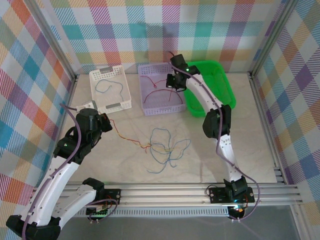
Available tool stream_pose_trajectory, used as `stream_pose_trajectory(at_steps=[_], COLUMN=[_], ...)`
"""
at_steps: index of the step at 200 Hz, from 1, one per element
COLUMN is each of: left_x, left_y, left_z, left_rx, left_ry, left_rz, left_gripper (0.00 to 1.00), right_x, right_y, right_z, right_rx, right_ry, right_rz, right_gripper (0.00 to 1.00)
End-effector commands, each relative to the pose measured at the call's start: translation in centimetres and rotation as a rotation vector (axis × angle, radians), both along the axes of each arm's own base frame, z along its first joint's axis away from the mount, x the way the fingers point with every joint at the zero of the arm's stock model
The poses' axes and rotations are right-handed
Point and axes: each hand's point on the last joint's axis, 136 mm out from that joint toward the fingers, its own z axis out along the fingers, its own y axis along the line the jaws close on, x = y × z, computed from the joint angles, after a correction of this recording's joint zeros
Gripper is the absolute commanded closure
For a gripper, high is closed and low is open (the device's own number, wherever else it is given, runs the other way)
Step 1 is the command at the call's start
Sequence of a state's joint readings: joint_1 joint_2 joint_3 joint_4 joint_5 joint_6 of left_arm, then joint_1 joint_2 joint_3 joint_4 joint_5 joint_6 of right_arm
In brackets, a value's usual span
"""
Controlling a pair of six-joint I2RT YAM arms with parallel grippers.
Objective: Untangle the cables
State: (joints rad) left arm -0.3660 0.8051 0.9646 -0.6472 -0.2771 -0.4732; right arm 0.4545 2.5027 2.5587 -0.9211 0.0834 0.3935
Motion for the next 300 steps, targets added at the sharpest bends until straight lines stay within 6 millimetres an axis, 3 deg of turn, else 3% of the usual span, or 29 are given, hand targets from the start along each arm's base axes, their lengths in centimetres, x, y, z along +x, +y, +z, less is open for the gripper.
stream_pose_trajectory(at_steps=[1, 33, 68, 97, 142, 166, 214, 245, 268, 284, 300], left_x=[0.2, 0.2, 0.2, 0.2, 0.2, 0.2, 0.1, 0.1, 0.2, 0.1, 0.1], left_y=[-0.3, -0.5, -0.5, -0.5, -0.5, -0.5, -0.4, -0.5, -0.5, -0.5, -0.6], left_z=[0.3, 0.2, 0.3, 0.3, 0.2, 0.2, 0.2, 0.2, 0.2, 0.3, 0.3], left_rx=[0.013, 0.014, 0.012, 0.014, 0.018, 0.018, 0.021, 0.019, 0.019, 0.019, 0.016], left_ry=[-0.022, -0.021, -0.023, -0.024, -0.022, -0.022, -0.024, -0.024, -0.024, -0.026, -0.024], left_rz=[-0.021, -0.027, -0.027, -0.028, -0.029, -0.030, -0.028, -0.031, -0.032, -0.033, -0.037], left_gripper=[1.00, 1.00, 1.00, 1.00, 1.00, 1.00, 1.00, 1.00, 1.00, 1.00, 1.00], right_x=[-0.4, -0.6, -0.7, -0.9, -1.2, -1.3, -1.7, -2.0, -2.5, -3.9, -6.7], right_y=[-0.1, 0.2, 0.2, 0.4, 0.8, 0.8, 0.8, 1.3, 2.0, 3.2, 5.7], right_z=[-1.3, -3.1, -3.1, -2.0, 1.4, 2.4, 2.4, 4.8, 8.1, 10.7, 13.3], right_rx=[-0.054, -0.066, -0.072, -0.065, -0.047, -0.048, -0.049, -0.018, 0.026, 0.081, 0.167], right_ry=[0.021, 0.054, 0.054, 0.038, -0.022, -0.040, -0.023, -0.069, -0.126, -0.158, -0.177], right_rz=[0.018, 0.046, 0.064, 0.080, 0.106, 0.118, 0.123, 0.150, 0.186, 0.245, 0.383], right_gripper=[1.00, 1.00, 0.89, 0.78, 0.63, 0.61, 0.61, 0.51, 0.48, 0.48, 0.45])
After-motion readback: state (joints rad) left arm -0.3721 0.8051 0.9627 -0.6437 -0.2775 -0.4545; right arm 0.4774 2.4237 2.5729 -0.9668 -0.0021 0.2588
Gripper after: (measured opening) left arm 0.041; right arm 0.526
